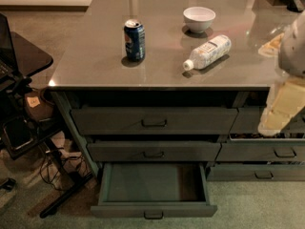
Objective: Close bottom drawer
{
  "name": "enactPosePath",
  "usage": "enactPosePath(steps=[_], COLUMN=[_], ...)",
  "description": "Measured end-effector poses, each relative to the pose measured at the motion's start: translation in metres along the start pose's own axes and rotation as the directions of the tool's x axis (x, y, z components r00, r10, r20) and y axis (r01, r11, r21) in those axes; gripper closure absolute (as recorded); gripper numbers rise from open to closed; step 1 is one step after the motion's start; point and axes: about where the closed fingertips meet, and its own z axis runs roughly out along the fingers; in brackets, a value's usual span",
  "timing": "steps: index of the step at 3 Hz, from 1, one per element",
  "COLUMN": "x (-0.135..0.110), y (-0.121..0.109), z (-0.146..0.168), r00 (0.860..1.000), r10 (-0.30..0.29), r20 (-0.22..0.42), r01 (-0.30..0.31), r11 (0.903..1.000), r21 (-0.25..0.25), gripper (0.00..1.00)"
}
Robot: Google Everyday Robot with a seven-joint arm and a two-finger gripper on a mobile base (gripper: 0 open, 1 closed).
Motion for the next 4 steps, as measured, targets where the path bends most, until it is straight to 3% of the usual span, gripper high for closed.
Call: enactPosePath(steps=[1,2,3,4], x=[0.012,0.024,0.029,0.052], y=[0.031,0.074,0.121,0.177], z=[0.034,0.094,0.192,0.291], r00=[0.998,0.988,0.97,0.955], r10=[0.012,0.058,0.131,0.214], r20=[0.065,0.145,0.207,0.205], r01=[-0.012,-0.054,-0.104,-0.161], r11=[0.9999,0.998,0.9848,0.956], r21=[0.0,-0.033,-0.139,-0.245], gripper=[0.0,0.0,0.0,0.0])
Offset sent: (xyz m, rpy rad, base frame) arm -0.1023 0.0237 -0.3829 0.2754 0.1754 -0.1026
